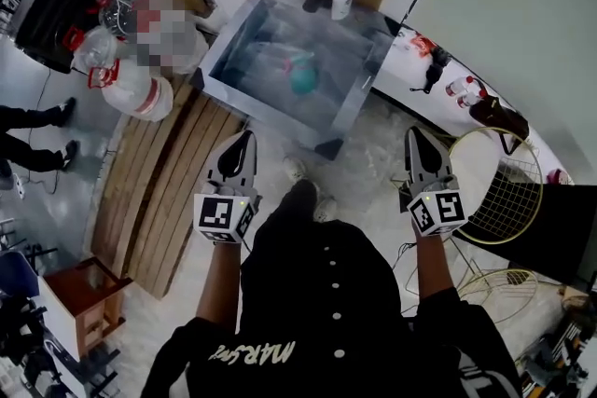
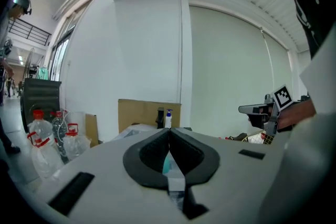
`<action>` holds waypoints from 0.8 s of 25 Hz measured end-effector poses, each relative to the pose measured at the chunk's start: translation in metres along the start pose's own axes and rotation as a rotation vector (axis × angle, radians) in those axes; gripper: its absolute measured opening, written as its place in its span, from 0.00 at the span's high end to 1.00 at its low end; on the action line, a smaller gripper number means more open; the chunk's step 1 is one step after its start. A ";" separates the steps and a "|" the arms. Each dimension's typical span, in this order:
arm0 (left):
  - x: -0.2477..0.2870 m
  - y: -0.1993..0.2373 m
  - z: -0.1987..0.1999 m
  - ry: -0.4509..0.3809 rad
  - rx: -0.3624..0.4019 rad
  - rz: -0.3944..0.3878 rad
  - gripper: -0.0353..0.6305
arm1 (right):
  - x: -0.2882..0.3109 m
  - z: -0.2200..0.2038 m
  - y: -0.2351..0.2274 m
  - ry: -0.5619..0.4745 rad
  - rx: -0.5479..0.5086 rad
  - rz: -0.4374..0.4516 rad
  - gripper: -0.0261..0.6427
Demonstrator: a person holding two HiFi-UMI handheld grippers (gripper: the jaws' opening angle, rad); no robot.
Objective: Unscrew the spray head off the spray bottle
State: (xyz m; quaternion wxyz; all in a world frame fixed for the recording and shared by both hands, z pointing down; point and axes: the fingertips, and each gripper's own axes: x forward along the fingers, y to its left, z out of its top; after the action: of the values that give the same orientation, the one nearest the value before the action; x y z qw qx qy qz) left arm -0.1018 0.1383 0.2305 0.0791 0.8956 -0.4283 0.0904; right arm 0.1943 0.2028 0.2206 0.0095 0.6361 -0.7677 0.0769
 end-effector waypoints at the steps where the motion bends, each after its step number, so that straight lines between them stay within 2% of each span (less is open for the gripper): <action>1: 0.005 0.001 0.002 -0.004 0.000 -0.001 0.91 | 0.007 0.000 0.000 0.000 -0.003 0.007 0.94; 10: 0.071 0.031 0.014 -0.016 0.031 -0.031 0.91 | 0.093 0.014 -0.014 0.004 -0.046 0.057 0.94; 20: 0.136 0.059 -0.002 0.019 0.107 -0.084 0.91 | 0.191 0.003 -0.022 0.054 -0.074 0.126 0.94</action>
State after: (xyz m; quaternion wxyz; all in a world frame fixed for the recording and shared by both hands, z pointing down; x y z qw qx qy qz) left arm -0.0646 -0.0006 0.2673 0.0389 0.9149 -0.3839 0.1184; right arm 0.1802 0.0120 0.2411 0.0488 0.5836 -0.8079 0.0658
